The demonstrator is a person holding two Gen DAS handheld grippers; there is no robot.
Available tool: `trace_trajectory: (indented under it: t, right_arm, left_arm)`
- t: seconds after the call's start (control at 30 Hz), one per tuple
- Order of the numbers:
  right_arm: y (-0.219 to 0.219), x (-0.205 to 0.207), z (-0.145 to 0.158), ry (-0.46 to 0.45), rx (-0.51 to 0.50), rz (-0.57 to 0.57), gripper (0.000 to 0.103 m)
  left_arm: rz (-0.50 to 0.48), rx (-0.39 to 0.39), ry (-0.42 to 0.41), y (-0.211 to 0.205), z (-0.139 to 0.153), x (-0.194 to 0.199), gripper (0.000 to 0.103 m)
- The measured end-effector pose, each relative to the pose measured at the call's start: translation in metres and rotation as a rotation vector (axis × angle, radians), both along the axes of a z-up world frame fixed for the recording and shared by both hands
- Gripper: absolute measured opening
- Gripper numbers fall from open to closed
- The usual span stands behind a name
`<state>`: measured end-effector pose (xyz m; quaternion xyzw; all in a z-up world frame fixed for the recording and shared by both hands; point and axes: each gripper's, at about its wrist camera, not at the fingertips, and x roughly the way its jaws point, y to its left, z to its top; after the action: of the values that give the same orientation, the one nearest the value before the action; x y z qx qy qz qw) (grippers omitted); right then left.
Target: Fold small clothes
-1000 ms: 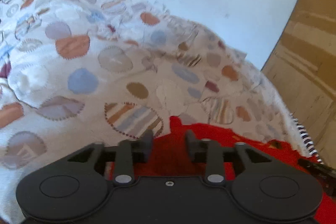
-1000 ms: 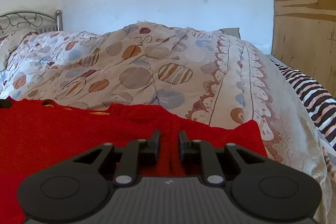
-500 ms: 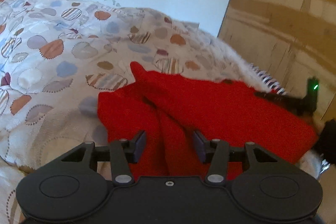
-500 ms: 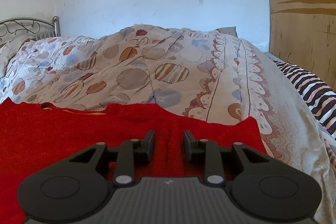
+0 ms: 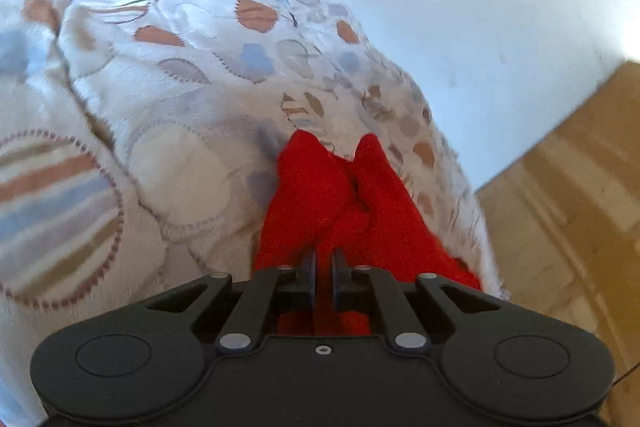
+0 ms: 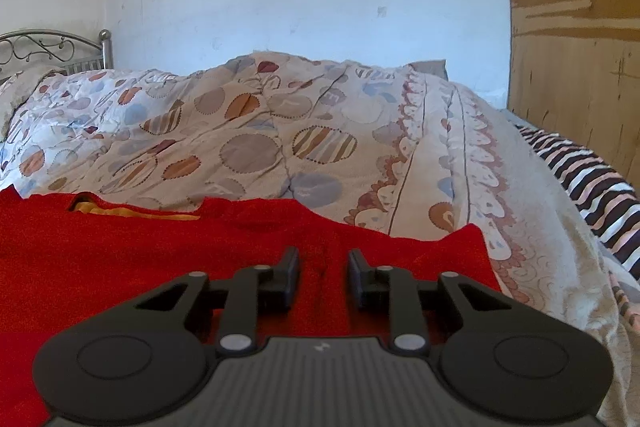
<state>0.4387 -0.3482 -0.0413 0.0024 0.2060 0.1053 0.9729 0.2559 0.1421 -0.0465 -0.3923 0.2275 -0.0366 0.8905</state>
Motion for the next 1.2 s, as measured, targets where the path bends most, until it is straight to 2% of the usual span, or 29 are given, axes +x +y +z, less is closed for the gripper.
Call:
trace_trajectory:
  t: [0.17, 0.27, 0.3, 0.33, 0.43, 0.5, 0.57, 0.67, 0.83, 0.9, 0.97, 1.07, 1.13, 1.2]
  right_arm:
    - [-0.003, 0.003, 0.000, 0.023, 0.020, 0.000, 0.026]
    - [0.003, 0.004, 0.011, 0.029, -0.040, -0.004, 0.049]
    - [0.007, 0.002, 0.016, 0.016, -0.089, -0.006, 0.064]
    - [0.013, -0.002, 0.024, -0.014, -0.159, -0.003, 0.075]
    - [0.038, -0.015, 0.045, -0.112, -0.343, 0.067, 0.088]
    - [0.061, -0.019, 0.056, -0.119, -0.390, 0.141, 0.092]
    - [0.085, -0.018, 0.062, -0.093, -0.385, 0.247, 0.092]
    - [0.124, -0.014, 0.060, -0.044, -0.313, 0.403, 0.092]
    - [0.174, -0.004, 0.047, 0.005, -0.227, 0.596, 0.092]
    - [0.187, 0.005, 0.038, 0.030, -0.268, 0.585, 0.092]
    - [0.188, 0.018, 0.030, 0.051, -0.305, 0.489, 0.092]
    - [0.162, 0.041, 0.023, 0.118, -0.215, 0.302, 0.094]
    - [0.144, 0.049, 0.018, 0.160, -0.139, 0.254, 0.097]
    - [0.142, 0.046, 0.017, 0.151, -0.134, 0.232, 0.099]
  left_arm:
    - [-0.012, 0.040, -0.011, -0.005, 0.006, 0.002, 0.007]
    - [-0.039, 0.078, -0.006, -0.011, 0.012, 0.002, 0.007]
    - [-0.048, 0.086, -0.007, -0.012, 0.013, 0.003, 0.007]
    - [-0.053, 0.098, -0.007, -0.014, 0.015, 0.003, 0.007]
    - [-0.064, 0.105, -0.002, -0.017, 0.015, 0.006, 0.008]
    - [-0.062, 0.087, -0.001, -0.016, 0.013, 0.007, 0.009]
    - [-0.060, 0.076, -0.005, -0.015, 0.013, 0.007, 0.009]
    - [-0.055, 0.065, -0.010, -0.014, 0.011, 0.006, 0.009]
    - [-0.037, 0.032, -0.009, -0.014, 0.009, 0.004, 0.009]
    - [-0.034, 0.019, -0.010, -0.013, 0.007, 0.004, 0.009]
    - [-0.029, 0.007, -0.017, -0.011, 0.005, 0.003, 0.009]
    - [-0.009, 0.002, -0.028, -0.010, 0.005, 0.000, 0.009]
    - [0.001, 0.004, -0.018, -0.009, 0.004, 0.001, 0.008]
    - [0.006, -0.008, 0.003, -0.007, 0.000, 0.004, 0.008]
